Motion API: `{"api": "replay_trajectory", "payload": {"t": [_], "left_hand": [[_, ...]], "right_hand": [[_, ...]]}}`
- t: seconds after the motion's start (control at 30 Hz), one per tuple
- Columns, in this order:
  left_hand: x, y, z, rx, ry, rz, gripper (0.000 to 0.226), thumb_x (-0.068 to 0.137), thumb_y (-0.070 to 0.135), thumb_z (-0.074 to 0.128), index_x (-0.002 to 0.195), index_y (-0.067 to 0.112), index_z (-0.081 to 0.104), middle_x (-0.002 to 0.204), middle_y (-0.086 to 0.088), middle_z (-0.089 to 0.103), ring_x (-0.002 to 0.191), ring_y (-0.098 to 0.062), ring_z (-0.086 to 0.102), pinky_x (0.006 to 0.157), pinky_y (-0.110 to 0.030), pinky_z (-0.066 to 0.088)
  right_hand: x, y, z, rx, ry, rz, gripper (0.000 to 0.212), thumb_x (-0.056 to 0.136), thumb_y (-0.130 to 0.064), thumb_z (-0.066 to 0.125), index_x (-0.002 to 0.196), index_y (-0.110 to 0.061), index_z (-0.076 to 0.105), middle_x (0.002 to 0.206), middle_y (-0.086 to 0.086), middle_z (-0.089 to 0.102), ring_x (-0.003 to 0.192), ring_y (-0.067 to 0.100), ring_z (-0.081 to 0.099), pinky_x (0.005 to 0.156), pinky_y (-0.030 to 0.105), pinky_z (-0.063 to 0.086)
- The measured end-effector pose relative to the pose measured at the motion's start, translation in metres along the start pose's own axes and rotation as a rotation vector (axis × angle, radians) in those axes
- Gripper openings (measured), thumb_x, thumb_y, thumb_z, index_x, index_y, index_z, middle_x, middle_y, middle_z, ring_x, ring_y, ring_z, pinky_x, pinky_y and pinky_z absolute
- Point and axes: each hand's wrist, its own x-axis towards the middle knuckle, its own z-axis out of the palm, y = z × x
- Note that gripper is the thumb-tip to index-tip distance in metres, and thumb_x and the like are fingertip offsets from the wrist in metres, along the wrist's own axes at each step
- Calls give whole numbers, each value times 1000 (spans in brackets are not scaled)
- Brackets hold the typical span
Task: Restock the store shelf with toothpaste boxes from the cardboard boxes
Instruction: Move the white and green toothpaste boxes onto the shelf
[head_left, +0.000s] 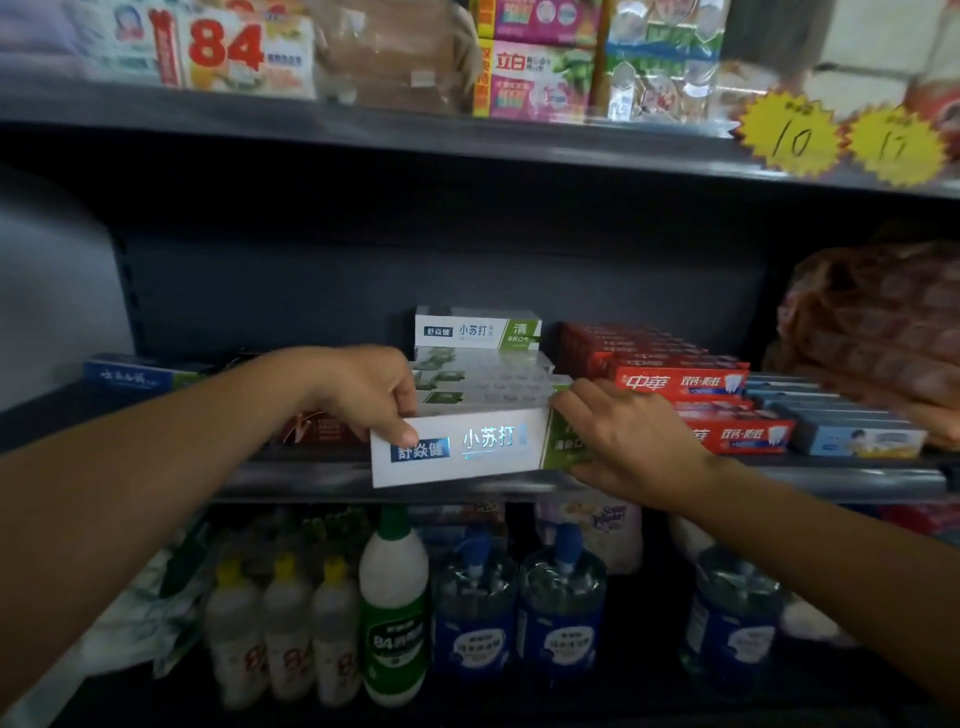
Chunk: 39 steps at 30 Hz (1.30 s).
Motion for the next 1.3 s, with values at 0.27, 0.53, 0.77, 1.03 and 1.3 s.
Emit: {"api": "replay_trajectory", "payload": {"t": [0.27,0.53,0.77,1.03,1.3], "left_hand": [[21,0,-19,84,224,-13,27,81,26,76,103,18,63,93,8,60,95,-15,59,84,-30,48],[58,-7,-31,141,337,-6,35,83,28,72,114,14,64,103,2,58,101,-19,56,82,-31,42],[99,-15,-36,168,361,-11,41,85,26,70,122,11,61,97,1,55,93,-19,52,78,-30,39],[124,-7,-45,154,353,-109,46,85,25,70,127,10,58,126,-10,57,114,-27,53,93,-37,45],[137,-8,-54,131,368,-171,47,86,23,70,129,8,57,128,-11,57,114,-27,54,96,-39,46]], "right_hand": [[38,29,3,98,-59,126,66,74,-39,74,127,-19,39,119,3,53,105,22,52,70,30,44],[75,55,28,139,-121,178,78,71,-38,80,133,-12,41,123,8,48,117,25,43,90,41,47],[98,76,58,138,-132,166,81,70,-37,81,135,-11,40,126,10,48,119,27,42,90,41,45],[124,109,82,169,-138,92,83,69,-38,82,135,-9,40,126,12,47,120,30,41,83,43,48],[148,124,89,179,-154,50,82,71,-38,80,137,-10,39,129,12,45,123,28,39,85,44,48]]}}
